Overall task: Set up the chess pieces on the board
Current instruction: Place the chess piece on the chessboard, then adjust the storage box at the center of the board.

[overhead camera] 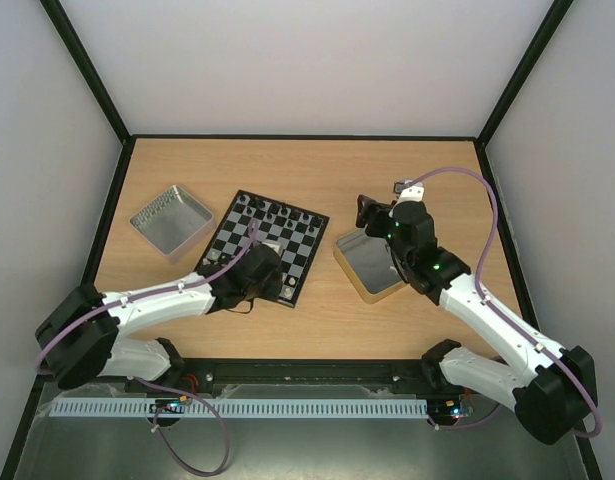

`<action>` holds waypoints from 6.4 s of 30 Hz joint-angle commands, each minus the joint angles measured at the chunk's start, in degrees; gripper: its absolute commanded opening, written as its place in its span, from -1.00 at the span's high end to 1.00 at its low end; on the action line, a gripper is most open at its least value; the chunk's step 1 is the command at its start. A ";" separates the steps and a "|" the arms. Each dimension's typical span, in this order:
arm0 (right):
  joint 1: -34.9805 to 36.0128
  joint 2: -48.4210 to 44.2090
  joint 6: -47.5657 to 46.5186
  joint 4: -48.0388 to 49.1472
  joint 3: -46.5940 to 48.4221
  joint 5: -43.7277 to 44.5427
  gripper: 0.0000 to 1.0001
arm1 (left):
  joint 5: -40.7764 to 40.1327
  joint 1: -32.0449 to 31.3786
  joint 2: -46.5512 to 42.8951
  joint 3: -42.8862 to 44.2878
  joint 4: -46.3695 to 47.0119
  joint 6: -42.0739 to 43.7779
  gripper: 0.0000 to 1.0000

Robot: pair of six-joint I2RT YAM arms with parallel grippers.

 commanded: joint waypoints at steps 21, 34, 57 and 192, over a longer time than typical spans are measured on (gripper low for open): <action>0.16 1.16 0.90 1.27 -1.36 1.79 -0.75 | -0.93 -0.42 5.39 -1.72 2.95 1.10 0.76; 0.16 -0.35 1.66 0.11 -1.07 1.44 -0.76 | -1.29 -0.45 0.79 2.18 -1.34 0.40 0.36; -12.09 21.30 -2.79 -24.46 13.87 -2.15 -0.54 | -6.09 0.74 -14.30 6.30 -0.71 1.84 0.11; -7.71 40.03 7.09 -19.52 10.36 -4.60 0.17 | -1.26 2.66 -15.10 5.99 1.51 3.94 0.06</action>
